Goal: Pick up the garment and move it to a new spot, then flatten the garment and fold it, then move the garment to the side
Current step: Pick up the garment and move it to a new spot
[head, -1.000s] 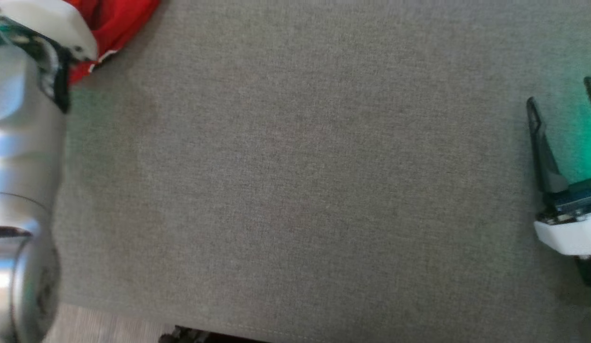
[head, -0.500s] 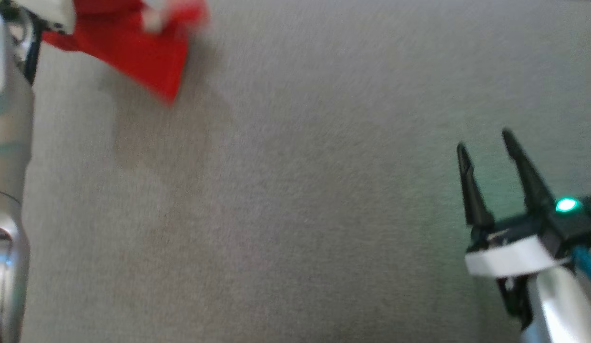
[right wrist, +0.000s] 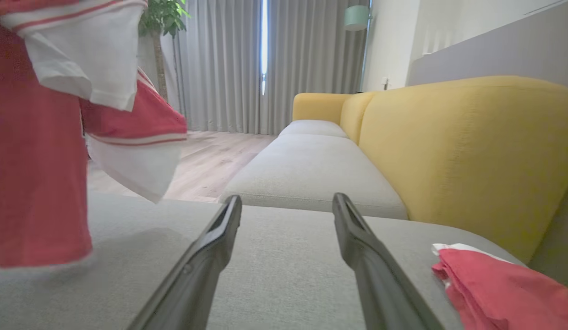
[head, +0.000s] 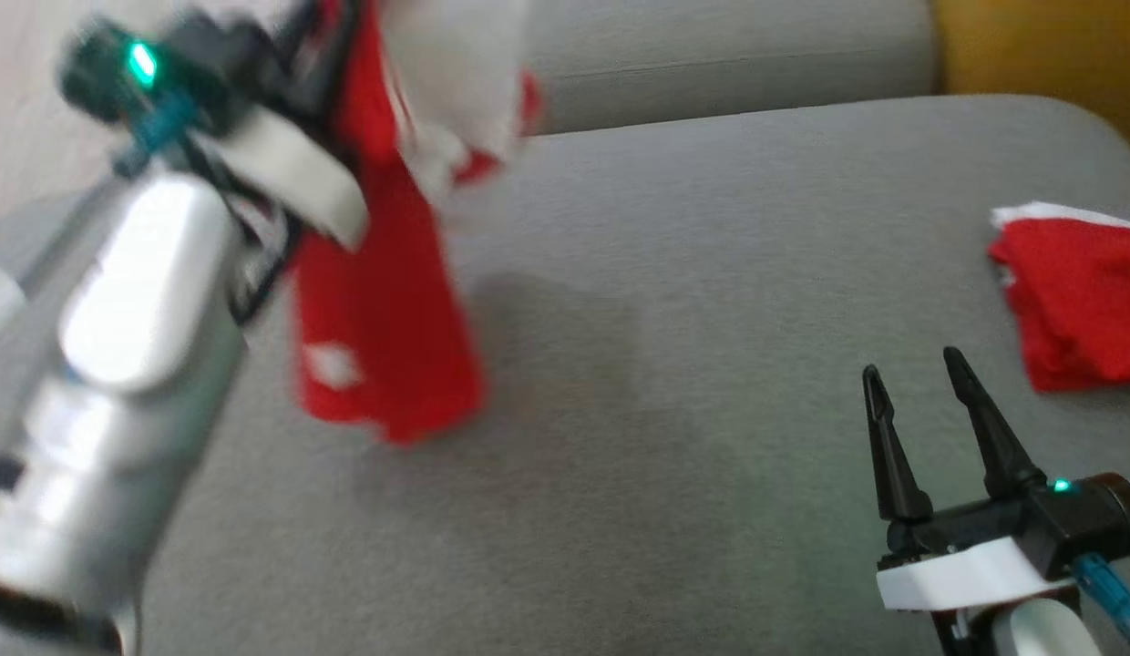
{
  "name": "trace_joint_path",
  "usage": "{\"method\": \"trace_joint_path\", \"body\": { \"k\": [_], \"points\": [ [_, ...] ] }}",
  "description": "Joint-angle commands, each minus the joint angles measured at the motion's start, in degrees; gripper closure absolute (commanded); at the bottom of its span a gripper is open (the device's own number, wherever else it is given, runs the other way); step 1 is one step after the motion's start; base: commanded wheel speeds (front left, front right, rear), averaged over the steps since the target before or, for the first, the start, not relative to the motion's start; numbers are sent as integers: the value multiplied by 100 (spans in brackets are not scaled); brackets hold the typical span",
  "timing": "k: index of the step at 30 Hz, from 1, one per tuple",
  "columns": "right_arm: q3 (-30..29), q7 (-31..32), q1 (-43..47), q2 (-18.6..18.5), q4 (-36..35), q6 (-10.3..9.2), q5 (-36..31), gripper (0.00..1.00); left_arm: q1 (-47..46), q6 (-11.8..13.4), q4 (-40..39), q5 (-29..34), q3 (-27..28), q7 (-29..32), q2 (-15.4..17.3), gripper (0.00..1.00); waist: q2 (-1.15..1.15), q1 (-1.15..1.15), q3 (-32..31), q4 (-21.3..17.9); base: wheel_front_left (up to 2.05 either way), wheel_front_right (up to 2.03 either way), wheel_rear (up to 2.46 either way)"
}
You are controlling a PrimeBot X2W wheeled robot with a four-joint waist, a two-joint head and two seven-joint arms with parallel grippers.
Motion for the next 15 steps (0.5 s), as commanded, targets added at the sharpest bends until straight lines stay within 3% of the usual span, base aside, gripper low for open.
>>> {"method": "trace_joint_path", "body": {
  "k": [1,7,14,15],
  "points": [
    [111,-62,-110,31,-214,-5,12,0,241,111,-516,-115,138,68,256,100,0,2,-39,-416,0,0,0],
    [156,-62,-156,104,-200,-5,25,0,1707,413,-1086,-300,-204,-130,-102,100,0,2,342,-686,0,0,0],
    [196,-62,-321,146,-95,-5,-6,0,2678,488,-622,-414,-567,-688,-725,100,0,2,737,-730,0,0,0],
    [212,-62,-354,153,-73,-5,-3,0,2741,493,-510,-406,-578,-763,-809,71,0,2,784,-720,0,0,0]
  ]
}}
